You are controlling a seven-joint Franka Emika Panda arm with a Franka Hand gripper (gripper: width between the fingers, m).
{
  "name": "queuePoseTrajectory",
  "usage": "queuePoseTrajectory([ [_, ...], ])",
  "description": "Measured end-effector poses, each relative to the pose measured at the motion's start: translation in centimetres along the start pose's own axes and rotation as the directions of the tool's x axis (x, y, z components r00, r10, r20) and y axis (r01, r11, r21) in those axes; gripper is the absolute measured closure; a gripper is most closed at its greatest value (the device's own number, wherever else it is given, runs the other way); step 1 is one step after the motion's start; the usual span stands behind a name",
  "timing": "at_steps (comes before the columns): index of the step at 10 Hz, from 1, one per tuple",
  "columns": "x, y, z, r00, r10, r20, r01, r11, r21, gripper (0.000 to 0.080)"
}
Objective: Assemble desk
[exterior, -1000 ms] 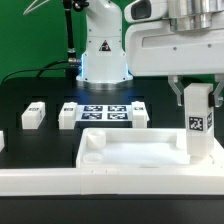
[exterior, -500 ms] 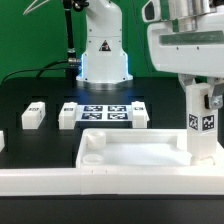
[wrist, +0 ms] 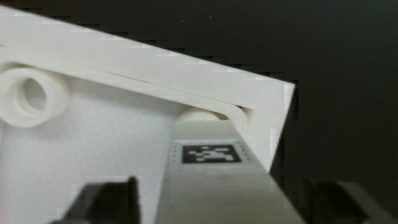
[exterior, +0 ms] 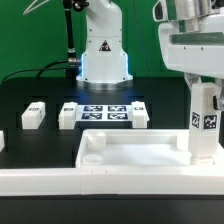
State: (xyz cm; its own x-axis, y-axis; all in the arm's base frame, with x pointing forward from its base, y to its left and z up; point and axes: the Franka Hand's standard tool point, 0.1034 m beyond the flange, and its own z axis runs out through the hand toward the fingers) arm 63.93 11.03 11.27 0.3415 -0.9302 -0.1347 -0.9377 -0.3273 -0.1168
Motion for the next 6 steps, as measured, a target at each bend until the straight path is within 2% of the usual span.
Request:
queuePoseTrajectory([
  [1,-0.21,0.13,-0.27,0.981,-0.192,0.015,0.192,0.981,-0.027,0.0191],
  [2,-0.11,0.01,-0.48,0.923,-0.385,0.015,0.385,0.922,-0.027,0.0158],
  [3,0.08,0.04,-0.57,0.872,-0.490,0.019,0.490,0.871,-0.022,0.0158],
  [4,0.00,0.06,-0.48,0.853,-0.522,0.020,0.522,0.853,-0.023,0.0152],
  [6,0.03,0.06,-0.48,0.757,-0.653,0.024,0.653,0.757,-0.019,0.0151],
])
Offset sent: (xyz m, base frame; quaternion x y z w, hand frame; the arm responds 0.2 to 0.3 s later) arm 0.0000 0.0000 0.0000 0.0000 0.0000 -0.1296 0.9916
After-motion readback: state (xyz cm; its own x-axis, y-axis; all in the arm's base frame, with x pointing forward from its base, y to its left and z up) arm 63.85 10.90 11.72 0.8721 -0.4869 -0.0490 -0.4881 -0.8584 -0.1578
